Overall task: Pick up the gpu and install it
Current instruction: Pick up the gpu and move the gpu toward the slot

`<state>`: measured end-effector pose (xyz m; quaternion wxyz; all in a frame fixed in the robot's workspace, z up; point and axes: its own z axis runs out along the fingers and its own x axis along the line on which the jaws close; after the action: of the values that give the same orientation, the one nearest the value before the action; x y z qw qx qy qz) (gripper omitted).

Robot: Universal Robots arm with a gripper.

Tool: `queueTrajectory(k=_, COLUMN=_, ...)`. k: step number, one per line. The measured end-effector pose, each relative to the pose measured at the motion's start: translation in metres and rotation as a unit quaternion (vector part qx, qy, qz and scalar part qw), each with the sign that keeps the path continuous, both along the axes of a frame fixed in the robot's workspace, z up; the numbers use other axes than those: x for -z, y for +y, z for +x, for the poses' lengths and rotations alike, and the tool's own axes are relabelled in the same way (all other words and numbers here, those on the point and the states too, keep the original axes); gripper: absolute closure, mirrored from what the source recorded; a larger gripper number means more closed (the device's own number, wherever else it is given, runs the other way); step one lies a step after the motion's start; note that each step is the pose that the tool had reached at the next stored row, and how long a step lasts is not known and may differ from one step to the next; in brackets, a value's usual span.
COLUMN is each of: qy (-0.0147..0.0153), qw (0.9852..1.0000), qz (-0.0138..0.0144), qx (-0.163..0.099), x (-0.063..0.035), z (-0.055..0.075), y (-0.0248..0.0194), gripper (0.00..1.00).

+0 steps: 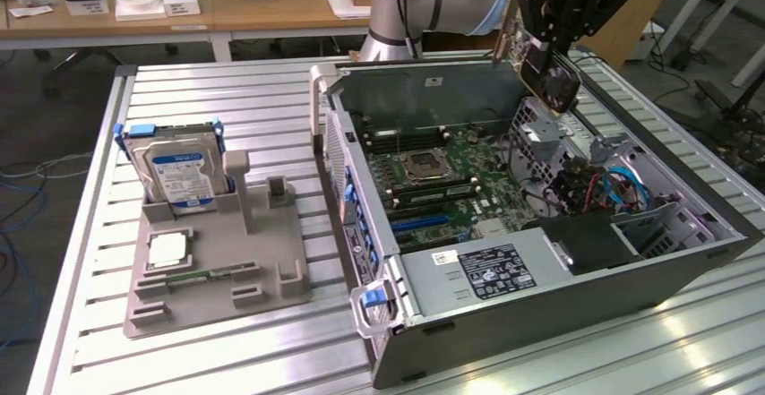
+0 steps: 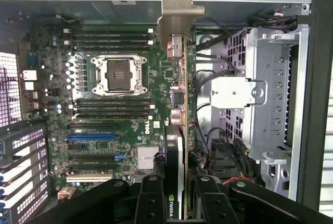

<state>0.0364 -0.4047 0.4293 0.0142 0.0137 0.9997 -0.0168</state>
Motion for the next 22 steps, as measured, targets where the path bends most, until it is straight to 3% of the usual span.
queueTrajectory(k=22, qy=0.0000, qw=1.0000, qz=0.0001, qx=0.000, x=0.0001, z=0.0035, y=0.0000, gripper=0.73)
